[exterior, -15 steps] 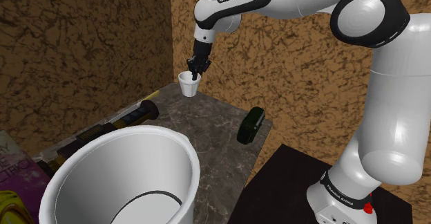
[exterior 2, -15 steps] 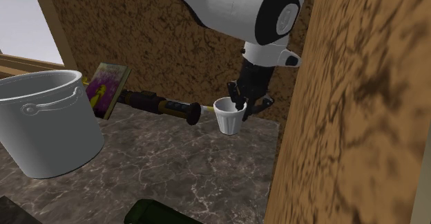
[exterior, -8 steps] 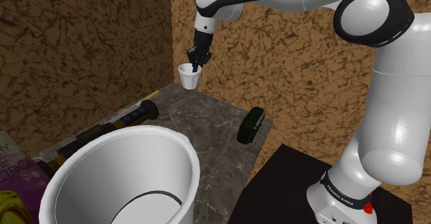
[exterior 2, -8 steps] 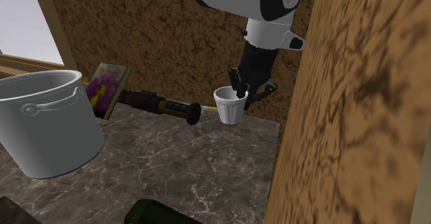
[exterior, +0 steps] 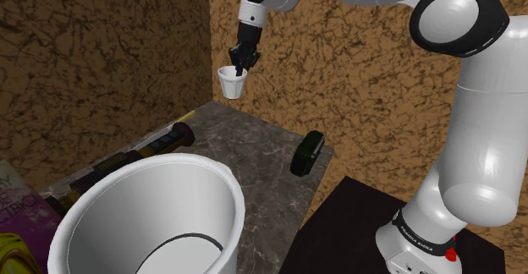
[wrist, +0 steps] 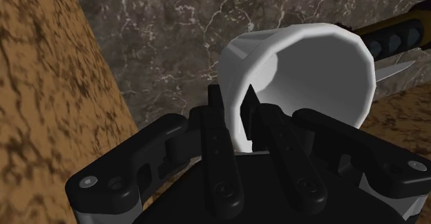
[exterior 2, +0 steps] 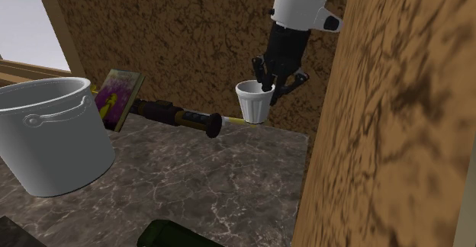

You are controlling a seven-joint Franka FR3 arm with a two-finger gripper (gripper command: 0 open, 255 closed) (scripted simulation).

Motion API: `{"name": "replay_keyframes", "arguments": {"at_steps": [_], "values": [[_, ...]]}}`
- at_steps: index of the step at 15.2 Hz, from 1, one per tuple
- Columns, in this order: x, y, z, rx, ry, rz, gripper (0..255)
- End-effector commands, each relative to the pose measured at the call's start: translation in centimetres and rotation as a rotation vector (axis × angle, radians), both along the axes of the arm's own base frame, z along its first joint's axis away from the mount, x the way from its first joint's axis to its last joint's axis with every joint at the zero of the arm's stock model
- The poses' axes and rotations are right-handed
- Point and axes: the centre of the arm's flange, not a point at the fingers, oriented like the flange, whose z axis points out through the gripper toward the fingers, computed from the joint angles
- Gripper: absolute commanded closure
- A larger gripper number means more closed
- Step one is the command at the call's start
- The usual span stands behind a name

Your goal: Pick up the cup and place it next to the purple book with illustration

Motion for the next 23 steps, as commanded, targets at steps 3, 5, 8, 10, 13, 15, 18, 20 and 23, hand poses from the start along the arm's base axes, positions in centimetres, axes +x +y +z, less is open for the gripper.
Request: {"name": "replay_keyframes", "arguments": {"at_steps": [3,5,8,10,13,15,18,20,23], "values": [[0.0,0.0,2.1,0.000,0.000,0.000,255],[0.0,0.0,3.2,0.000,0.000,0.000,255],[0.0,0.0,4.7,0.000,0.000,0.000,255],[0.0,0.0,5.8,0.000,0.000,0.000,255],[0.0,0.0,7.4,0.000,0.000,0.000,255],[0.0,0.0,8.4,0.000,0.000,0.000,255],[0.0,0.0,10.0,0.000,0.000,0.000,255],[0.0,0.0,10.9,0.000,0.000,0.000,255],[-1.2,3.7,10.9,0.000,0.000,0.000,255]]}}
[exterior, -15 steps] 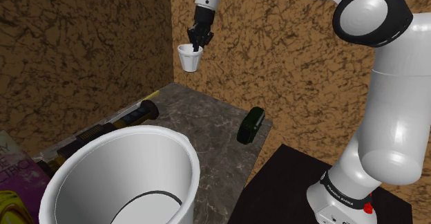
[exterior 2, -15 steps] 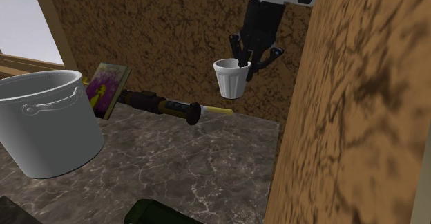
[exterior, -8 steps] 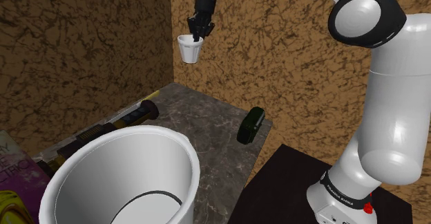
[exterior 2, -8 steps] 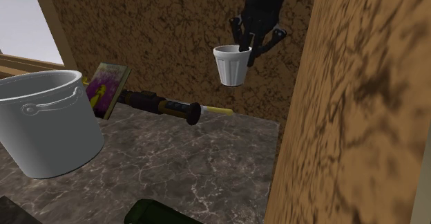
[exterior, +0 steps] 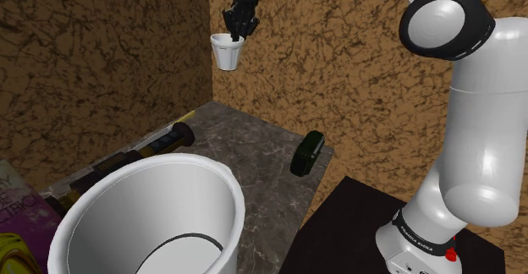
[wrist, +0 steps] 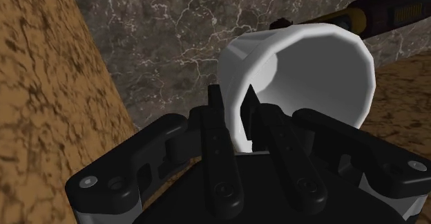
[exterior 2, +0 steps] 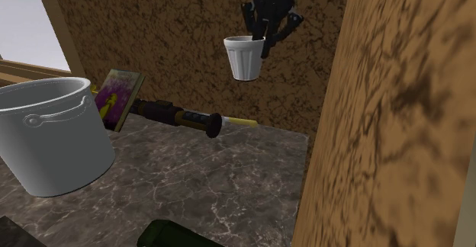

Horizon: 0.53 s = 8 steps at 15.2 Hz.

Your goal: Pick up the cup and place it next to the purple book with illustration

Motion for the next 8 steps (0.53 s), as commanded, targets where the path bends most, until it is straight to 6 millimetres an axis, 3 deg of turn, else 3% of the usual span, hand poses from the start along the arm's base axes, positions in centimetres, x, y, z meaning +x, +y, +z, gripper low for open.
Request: {"name": "replay_keyframes", "arguments": {"at_steps": [1,8], "values": [[-1.0,2.2,0.0,0.000,0.000,0.000,255],[-3.8,11.0,0.0,0.000,0.000,0.000,255]]}}
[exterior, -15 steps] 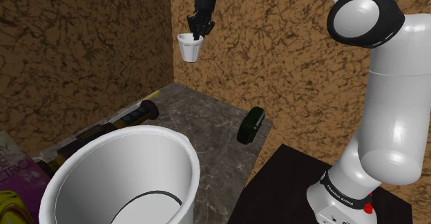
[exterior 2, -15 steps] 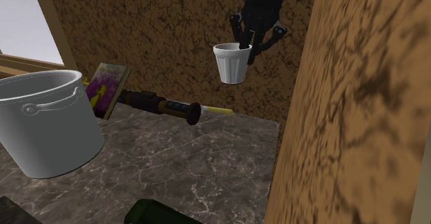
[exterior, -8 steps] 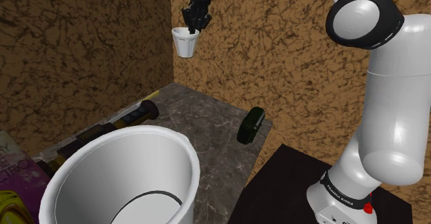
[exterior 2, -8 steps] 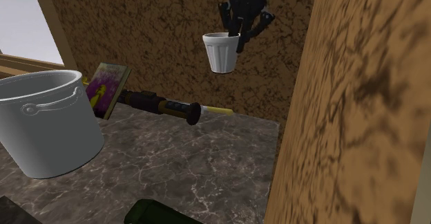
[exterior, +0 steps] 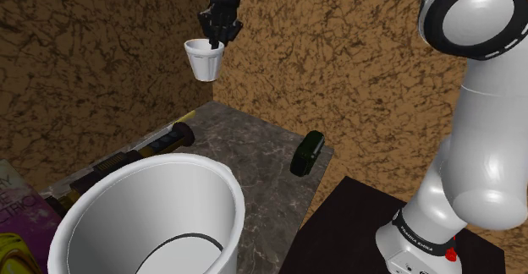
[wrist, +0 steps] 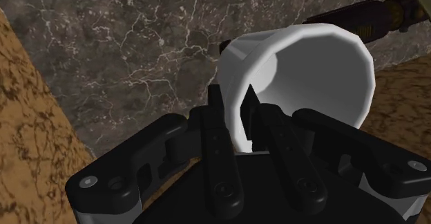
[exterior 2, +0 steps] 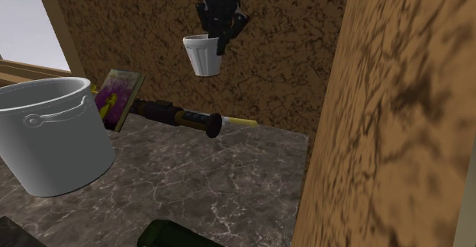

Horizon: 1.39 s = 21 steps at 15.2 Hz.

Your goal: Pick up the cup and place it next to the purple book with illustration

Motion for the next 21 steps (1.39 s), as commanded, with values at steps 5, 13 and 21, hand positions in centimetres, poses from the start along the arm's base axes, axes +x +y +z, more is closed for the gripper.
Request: {"name": "replay_keyframes", "arguments": {"at_steps": [5,13,21], "values": [[-2.5,7.3,0.0,0.000,0.000,-0.002,255],[-5.7,17.4,0.0,0.000,0.000,-0.002,255],[-8.0,24.8,-1.0,0.000,0.000,-0.002,255]]}}
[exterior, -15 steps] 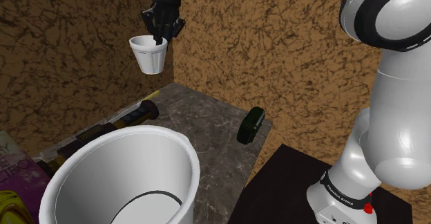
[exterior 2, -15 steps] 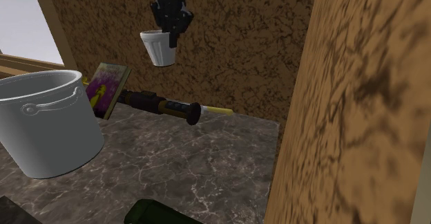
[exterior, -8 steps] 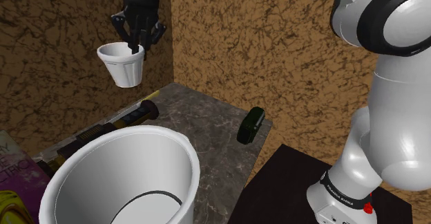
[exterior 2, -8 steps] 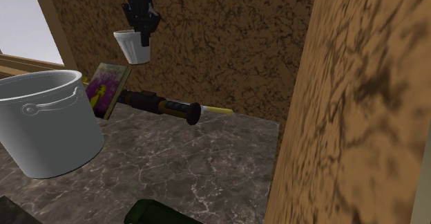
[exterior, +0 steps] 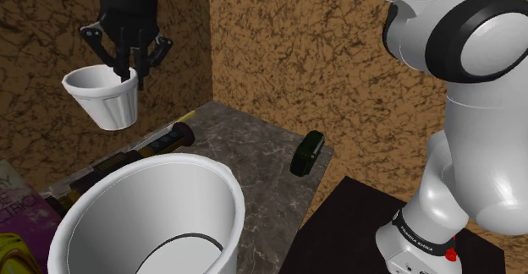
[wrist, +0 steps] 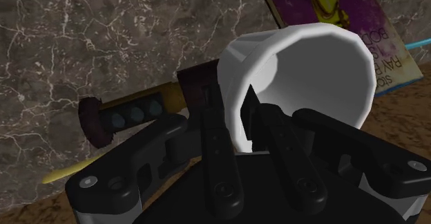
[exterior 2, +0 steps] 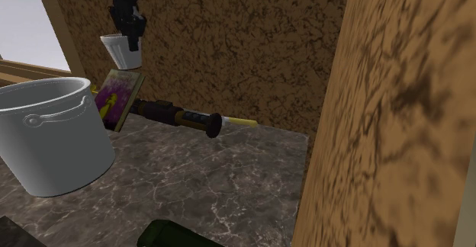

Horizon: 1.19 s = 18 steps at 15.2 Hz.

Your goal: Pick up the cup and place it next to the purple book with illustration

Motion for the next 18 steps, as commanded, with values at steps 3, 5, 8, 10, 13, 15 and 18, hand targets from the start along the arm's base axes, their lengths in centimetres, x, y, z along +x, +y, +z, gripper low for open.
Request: {"name": "replay_keyframes", "arguments": {"at_steps": [3,5,8,10,13,15,18], "values": [[-0.1,0.4,-2.1,0.000,-0.001,-0.001,255],[-0.1,0.4,-3.2,0.000,-0.001,-0.001,255],[-0.1,0.4,-4.7,0.000,-0.001,-0.001,255],[-0.1,0.4,-5.8,0.000,-0.001,-0.001,255],[-0.1,0.4,-7.4,0.000,-0.001,-0.001,255],[-0.1,0.4,-8.4,0.000,-0.001,-0.001,255],[-0.1,0.4,-10.0,0.000,-0.001,-0.001,255]]}}
